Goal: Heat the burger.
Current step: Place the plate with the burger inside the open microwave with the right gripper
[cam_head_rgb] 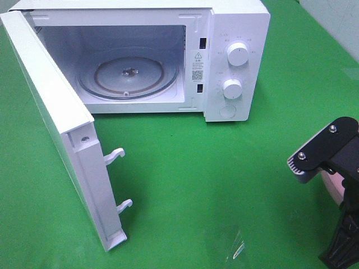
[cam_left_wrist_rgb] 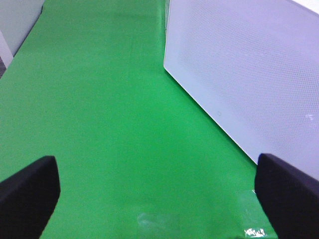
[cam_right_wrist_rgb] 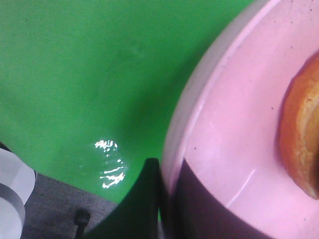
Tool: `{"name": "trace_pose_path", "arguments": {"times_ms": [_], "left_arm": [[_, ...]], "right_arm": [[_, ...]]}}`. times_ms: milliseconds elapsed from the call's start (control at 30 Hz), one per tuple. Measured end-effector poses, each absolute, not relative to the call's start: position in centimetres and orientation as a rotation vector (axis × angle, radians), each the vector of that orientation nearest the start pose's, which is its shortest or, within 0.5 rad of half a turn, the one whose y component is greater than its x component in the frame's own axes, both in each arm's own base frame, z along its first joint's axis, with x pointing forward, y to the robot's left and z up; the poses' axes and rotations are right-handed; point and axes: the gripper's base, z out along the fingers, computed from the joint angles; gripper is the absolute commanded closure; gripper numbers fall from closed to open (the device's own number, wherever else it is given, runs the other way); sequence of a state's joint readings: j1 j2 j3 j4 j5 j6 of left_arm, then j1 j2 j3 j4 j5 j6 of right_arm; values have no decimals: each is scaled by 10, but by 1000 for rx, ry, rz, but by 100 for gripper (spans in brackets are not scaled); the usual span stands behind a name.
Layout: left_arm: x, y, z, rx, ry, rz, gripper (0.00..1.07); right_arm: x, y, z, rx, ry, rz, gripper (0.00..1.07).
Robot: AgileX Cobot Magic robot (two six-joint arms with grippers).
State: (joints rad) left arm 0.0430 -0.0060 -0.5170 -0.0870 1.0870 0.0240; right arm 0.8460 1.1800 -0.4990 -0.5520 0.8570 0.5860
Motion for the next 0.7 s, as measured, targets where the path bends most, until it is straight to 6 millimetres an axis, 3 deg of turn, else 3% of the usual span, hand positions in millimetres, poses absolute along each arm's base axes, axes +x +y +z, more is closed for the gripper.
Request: {"name": "trace_pose_path", "arguments": {"times_ms": [700], "left_arm": [[-9, -7, 280, -13, 2045, -62, 8]], "right_arm": [[110, 124, 201, -1066, 2476, -256, 107]]}}
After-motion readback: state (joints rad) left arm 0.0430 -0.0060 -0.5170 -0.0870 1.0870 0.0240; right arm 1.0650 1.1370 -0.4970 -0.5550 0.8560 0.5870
